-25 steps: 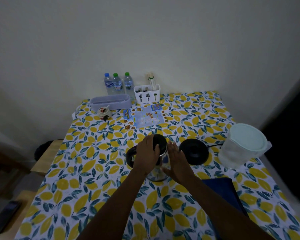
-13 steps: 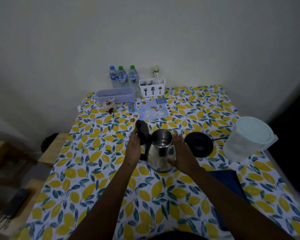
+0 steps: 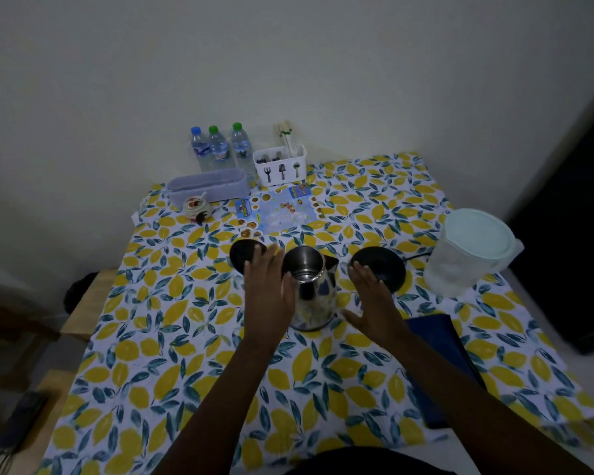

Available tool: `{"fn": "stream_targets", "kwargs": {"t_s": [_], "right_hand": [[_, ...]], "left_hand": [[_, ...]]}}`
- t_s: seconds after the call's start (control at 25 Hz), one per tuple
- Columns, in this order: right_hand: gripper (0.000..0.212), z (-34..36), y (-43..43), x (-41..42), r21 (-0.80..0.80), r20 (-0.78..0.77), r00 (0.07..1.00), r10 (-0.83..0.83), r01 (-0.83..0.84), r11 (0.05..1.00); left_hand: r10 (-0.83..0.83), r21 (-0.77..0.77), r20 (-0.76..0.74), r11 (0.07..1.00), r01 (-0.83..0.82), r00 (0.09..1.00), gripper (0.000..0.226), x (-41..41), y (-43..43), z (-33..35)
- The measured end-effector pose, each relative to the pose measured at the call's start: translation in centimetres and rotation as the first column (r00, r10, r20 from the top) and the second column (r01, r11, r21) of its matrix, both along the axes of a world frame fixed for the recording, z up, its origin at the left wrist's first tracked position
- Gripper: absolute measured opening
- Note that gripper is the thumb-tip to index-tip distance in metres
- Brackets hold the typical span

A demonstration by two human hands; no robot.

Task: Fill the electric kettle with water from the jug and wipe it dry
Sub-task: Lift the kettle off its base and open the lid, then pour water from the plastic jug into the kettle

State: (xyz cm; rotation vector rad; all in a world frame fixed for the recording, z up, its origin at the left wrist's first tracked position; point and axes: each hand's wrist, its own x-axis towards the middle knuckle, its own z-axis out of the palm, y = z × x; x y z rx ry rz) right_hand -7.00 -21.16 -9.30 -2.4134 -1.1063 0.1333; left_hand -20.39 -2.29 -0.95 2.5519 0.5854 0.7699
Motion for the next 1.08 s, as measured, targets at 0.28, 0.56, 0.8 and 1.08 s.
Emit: {"fn": "stream_targets", "kwargs": {"t_s": [0.28, 0.56, 0.8, 1.08], "right_hand": [[0.081, -0.8, -10.6, 2.3, 0.035, -0.008, 0.954, -0.299, 0.299, 0.954], [0.064, -0.1, -20.4, 5.9, 0.162, 0.003, 0.832, -0.554, 0.547, 0.822], [0.035, 2.6, -23.0, 15.7, 0.312, -0.222, 0.676, -0.703, 0.732, 0.606], [0.040, 3.3, -21.2, 24.6, 0.096, -0.555, 0.626, -0.548, 0.702, 0.706]], "left_hand": [[-0.440, -0.023, -0.314, 0.889, 0.457, 0.841, 0.051, 8.2, -9.2, -3.2], [-0.574, 0.075, -0.401, 0.756, 0.650, 0.714, 0.052, 18.3, -18.4, -3.3], [-0.596, 0.086, -0.456, 0.710, 0.699, 0.661, 0.064, 25.7, -22.2, -2.0], [-0.467, 0.126, -0.693, 0.671, 0.730, 0.549, 0.097, 30.3, -24.0, -3.0]]}}
